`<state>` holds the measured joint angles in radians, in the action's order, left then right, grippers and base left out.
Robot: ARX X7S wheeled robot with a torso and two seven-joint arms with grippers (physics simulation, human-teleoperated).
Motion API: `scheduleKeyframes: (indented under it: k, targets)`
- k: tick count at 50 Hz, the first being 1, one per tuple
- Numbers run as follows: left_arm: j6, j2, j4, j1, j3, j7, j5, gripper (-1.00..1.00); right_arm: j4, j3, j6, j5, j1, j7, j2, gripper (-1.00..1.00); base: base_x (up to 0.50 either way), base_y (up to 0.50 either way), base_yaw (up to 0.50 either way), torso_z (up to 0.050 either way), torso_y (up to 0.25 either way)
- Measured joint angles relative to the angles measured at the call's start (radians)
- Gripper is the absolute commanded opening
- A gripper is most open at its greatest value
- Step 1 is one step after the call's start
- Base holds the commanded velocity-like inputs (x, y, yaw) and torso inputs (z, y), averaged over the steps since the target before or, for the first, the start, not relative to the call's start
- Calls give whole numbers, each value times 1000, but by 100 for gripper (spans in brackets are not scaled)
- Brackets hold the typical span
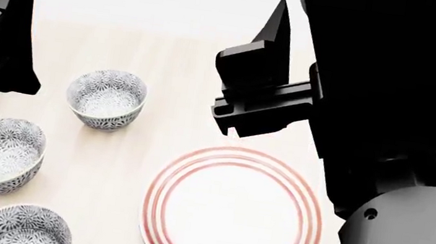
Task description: Put the bowl at the front on the plate.
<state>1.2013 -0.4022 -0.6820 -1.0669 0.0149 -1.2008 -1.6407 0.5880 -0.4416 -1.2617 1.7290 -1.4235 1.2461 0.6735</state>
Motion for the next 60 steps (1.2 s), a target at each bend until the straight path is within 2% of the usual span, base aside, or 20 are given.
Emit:
scheduleKeyframes:
  k: [37,60]
  targets:
    - [-28,-16,-6,17,19,10,16,100,17,-18,19,-12,-1,-15,13,100,83,0,0,0,0]
    - [-49,-23,32,77,52,-27,-58,100,34,-17,33,-21,-8,-42,27,100,0,0,0,0,0]
